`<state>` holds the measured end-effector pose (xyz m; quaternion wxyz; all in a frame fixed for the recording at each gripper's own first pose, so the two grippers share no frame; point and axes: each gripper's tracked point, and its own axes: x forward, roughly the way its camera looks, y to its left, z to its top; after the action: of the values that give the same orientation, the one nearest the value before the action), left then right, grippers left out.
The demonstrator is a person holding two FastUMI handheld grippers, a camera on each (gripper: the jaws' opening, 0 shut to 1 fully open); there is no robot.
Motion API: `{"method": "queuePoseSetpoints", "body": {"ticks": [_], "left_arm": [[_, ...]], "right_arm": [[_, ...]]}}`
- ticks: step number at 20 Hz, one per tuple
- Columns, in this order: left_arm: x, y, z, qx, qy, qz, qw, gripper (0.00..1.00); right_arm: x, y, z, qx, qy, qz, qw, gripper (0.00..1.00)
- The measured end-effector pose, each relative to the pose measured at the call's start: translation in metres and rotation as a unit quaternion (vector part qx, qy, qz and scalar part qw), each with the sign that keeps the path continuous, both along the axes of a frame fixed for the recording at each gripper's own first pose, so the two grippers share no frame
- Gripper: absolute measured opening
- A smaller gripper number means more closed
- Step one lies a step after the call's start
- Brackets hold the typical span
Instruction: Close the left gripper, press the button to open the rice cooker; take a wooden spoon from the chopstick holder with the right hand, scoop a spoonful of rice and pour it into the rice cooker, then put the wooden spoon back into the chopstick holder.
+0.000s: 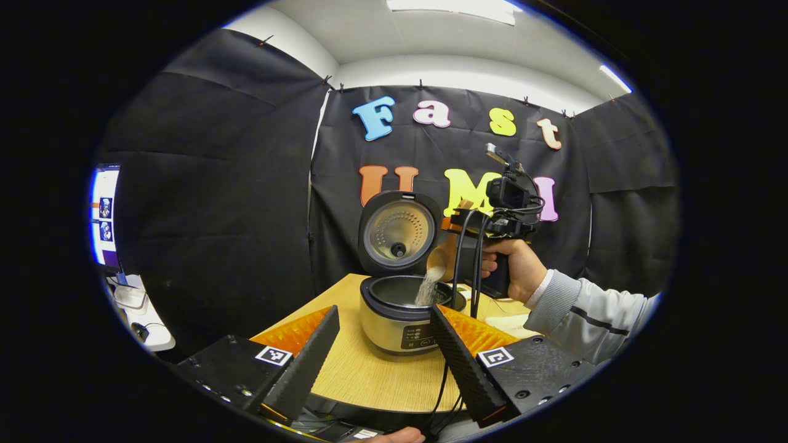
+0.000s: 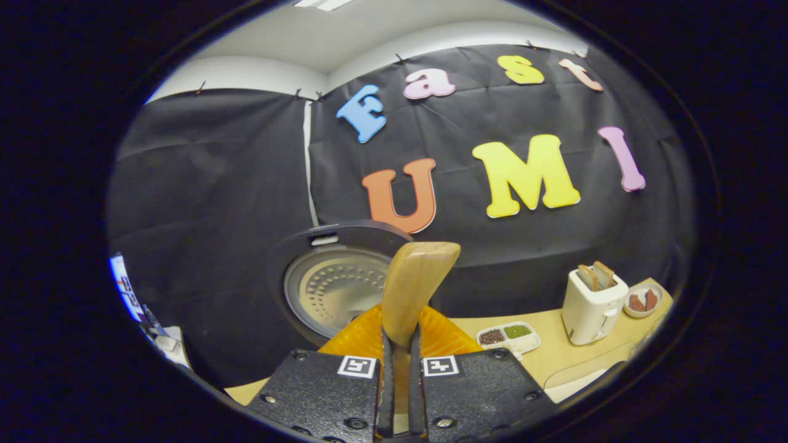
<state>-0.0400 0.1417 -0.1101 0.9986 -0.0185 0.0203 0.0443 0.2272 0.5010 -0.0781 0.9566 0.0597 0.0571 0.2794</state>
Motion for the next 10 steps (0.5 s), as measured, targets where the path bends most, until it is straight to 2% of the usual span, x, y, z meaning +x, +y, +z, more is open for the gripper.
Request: {"method": "queuePoseSetpoints", "body": {"ticks": [4, 8, 10], "left_arm": [[-0.002, 0.002, -0.003, 0.002, 0.005, 0.014, 1.0, 0.94], [-0.003, 0.0, -0.004, -0.014, 0.01, 0.017, 1.0, 0.94], [-0.004, 0.0, -0.007, -0.016, 0.015, 0.022, 1.0, 0.94]], "right_arm": [[-0.005, 0.009, -0.006, -0.062, -0.034, 0.016, 0.997, 0.14], [-0.004, 0.003, -0.009, -0.123, -0.076, 0.004, 0.989, 0.14], [-0.006, 0.004, -0.012, -0.141, -0.088, 0.011, 0.986, 0.14]]}}
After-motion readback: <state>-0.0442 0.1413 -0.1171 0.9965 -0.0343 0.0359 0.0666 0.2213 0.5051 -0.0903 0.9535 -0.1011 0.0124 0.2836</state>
